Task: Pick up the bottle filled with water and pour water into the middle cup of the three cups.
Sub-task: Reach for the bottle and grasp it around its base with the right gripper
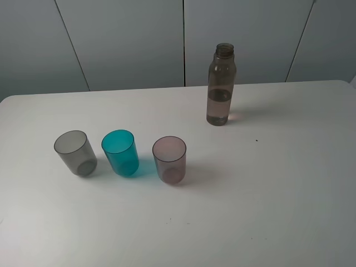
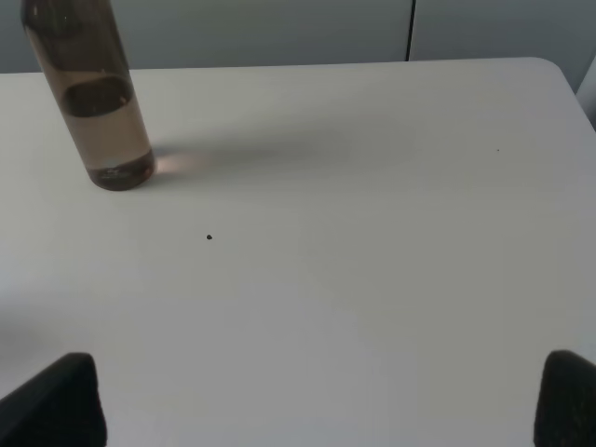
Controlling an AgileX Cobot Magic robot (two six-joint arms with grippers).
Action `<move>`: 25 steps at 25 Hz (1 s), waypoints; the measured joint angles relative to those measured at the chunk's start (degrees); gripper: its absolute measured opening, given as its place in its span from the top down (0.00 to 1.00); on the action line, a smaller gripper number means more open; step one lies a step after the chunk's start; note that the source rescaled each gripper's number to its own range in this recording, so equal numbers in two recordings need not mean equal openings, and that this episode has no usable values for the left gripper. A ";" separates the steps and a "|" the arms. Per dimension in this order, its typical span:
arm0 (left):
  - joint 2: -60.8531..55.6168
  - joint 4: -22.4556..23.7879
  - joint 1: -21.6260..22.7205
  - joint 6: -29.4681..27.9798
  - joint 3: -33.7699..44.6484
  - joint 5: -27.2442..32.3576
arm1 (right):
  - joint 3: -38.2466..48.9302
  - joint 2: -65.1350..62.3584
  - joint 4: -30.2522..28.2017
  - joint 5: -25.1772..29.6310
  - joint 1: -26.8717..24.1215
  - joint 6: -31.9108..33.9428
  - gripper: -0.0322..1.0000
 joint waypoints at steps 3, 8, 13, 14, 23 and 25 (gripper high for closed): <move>0.00 0.00 0.00 0.00 0.00 0.00 | 0.00 0.00 0.00 0.00 0.00 0.00 0.00; 0.00 0.00 0.00 0.00 0.00 0.00 | 0.00 0.00 0.00 0.00 0.00 0.00 0.00; 0.00 0.00 0.00 0.00 0.00 0.00 | 0.00 0.00 0.00 0.00 0.00 0.00 0.00; 0.00 0.00 0.00 0.00 0.00 0.00 | 0.00 0.00 0.00 0.00 0.00 0.00 0.00; 0.00 0.00 0.00 0.00 0.00 0.00 | 0.00 0.00 0.00 0.00 0.00 0.00 0.00; 0.00 0.00 0.00 0.00 0.00 0.00 | 0.00 0.00 0.00 0.00 0.00 0.00 0.00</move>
